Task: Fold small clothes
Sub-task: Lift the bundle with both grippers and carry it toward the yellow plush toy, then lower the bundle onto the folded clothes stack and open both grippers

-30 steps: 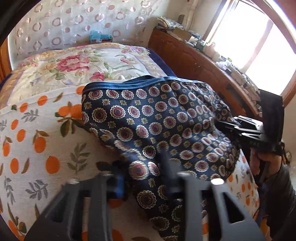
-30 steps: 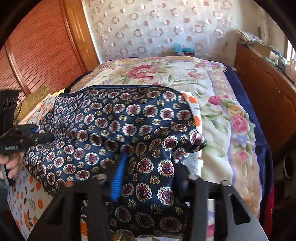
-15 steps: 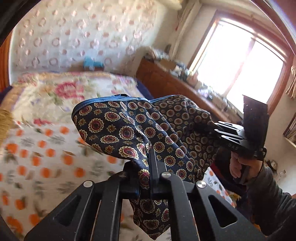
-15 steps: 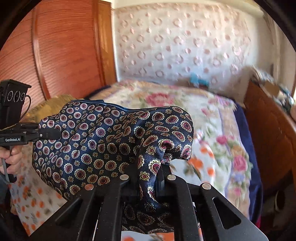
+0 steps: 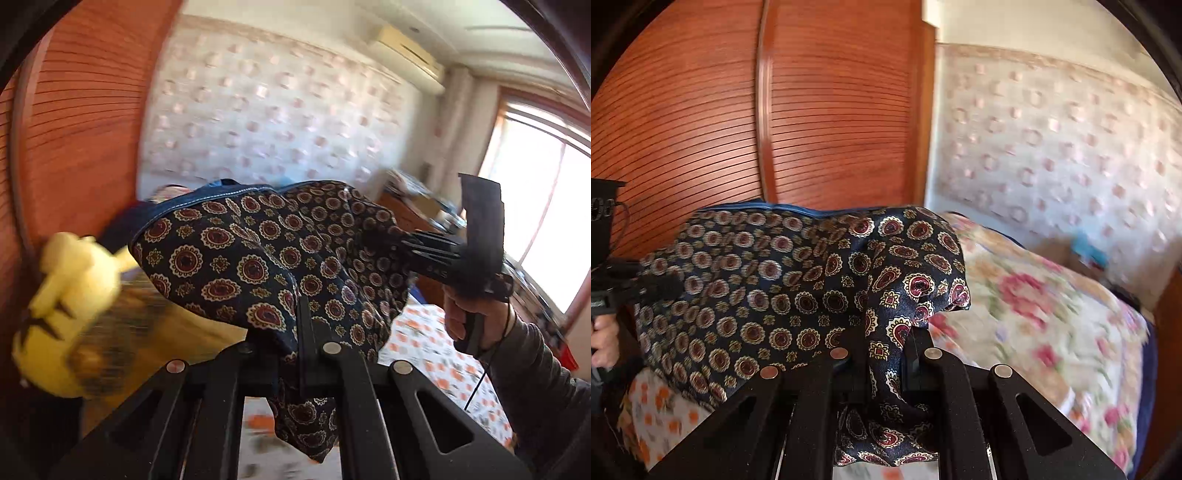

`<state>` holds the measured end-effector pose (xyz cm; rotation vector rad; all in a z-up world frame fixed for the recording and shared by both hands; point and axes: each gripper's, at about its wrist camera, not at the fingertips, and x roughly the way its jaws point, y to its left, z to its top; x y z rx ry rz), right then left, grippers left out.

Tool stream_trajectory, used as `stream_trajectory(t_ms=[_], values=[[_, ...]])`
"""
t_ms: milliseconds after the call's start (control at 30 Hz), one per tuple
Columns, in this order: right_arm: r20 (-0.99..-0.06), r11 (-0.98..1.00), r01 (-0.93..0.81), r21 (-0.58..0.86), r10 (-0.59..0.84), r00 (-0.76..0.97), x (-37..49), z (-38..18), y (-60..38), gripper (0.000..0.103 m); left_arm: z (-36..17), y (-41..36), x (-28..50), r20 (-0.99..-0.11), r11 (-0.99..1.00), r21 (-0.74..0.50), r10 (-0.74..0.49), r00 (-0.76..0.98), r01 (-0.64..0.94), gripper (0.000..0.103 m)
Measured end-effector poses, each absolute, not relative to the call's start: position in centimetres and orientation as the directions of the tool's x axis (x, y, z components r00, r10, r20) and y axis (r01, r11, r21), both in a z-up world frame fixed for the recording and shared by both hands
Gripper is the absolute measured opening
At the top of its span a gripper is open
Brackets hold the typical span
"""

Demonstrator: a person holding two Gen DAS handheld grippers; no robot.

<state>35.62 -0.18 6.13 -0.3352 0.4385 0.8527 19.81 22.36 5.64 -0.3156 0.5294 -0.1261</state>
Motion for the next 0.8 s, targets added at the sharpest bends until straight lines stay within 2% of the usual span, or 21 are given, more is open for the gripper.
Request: stream_trajectory(t_ms=[167,400,500,567,633,733,800], values=[[-0.546,0.536,-0.835,-0.126,0.666,0.509,40.6,4.0,8.7,0.01,3.3,26.6,19.0,-0.5,0.942,-0.329,-0.108,0.859,-0.073,0.007],[-0.661,0.509,-0.857,-0.084,0.614,0.43,46.6,-1.2,14.8,0.012,-2.9,29.2,20.7,-0.592,0.906,-0.376,-0.074,0.803,-0.193,0.007],[-0.673,0.556,-0.825,-0.097,0.574,0.466,48.1,-2.7,16.0,0.021,-4.4,29.2,20.5,-0.606,0.898,-0.381,-0.063,0.793,-0.219,0.008],[-0.668,0.588,-0.801,-0.108,0.554,0.497,48.6,-2.7,15.8,0.036,-4.9,29.1,20.4,-0.615,0.899,-0.37,-0.049,0.787,-0.234,0.008],[-0.642,0.63,-0.765,-0.132,0.534,0.55,48.6,-2.1,16.8,0.048,-4.8,28.9,19.9,-0.62,0.904,-0.35,-0.027,0.784,-0.245,0.013],[-0.594,0.684,-0.706,-0.182,0.496,0.633,48.5,-2.0,16.2,0.05,-4.1,28.6,19.3,-0.614,0.914,-0.32,0.0,0.789,-0.249,0.017],[-0.587,0.695,-0.699,-0.167,0.5,0.637,48.7,-1.9,15.0,0.05,-3.6,28.3,18.7,-0.613,0.922,-0.291,0.023,0.789,-0.253,0.021]])
